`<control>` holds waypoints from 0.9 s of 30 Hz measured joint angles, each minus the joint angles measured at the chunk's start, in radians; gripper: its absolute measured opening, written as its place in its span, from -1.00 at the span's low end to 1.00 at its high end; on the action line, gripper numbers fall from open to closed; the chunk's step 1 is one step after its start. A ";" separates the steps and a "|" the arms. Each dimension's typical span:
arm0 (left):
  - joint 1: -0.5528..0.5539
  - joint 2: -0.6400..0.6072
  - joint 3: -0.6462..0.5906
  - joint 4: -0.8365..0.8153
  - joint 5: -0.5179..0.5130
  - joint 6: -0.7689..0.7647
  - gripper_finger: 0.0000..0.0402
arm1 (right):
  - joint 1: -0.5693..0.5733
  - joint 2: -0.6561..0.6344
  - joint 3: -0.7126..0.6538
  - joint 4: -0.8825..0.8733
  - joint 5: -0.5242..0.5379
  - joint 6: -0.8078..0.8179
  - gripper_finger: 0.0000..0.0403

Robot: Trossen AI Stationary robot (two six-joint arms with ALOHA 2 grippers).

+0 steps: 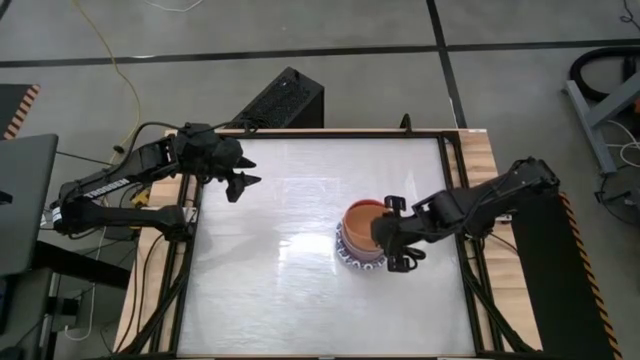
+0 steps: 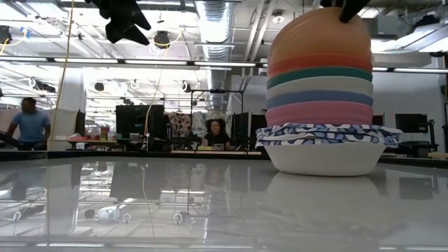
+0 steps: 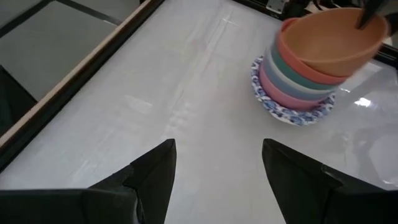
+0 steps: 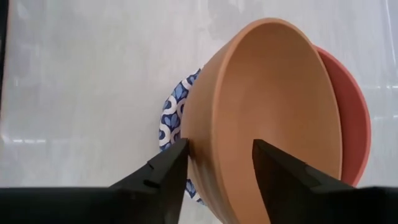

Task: Nest bowls inside each other by size order
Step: Stack the light orange bowl into the orange bowl

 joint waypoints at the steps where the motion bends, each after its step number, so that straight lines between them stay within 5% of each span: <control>1: 0.000 0.000 0.000 0.000 0.009 0.000 0.13 | -0.005 0.000 0.000 0.000 -0.001 0.001 0.00; 7: 0.000 0.000 0.000 0.000 0.013 -0.004 0.13 | -0.020 -0.005 0.000 -0.002 -0.003 0.000 0.17; 19: 0.000 0.000 0.000 -0.004 0.011 -0.007 0.13 | 0.018 -0.070 0.091 0.048 0.044 0.017 0.08; 23: 0.000 0.000 0.000 -0.023 0.008 -0.007 0.13 | 0.059 -0.076 0.090 0.079 0.164 0.065 -0.13; 27: 0.000 0.000 0.000 -0.040 -0.011 -0.009 0.13 | 0.098 -0.071 0.088 0.041 0.260 0.136 -0.63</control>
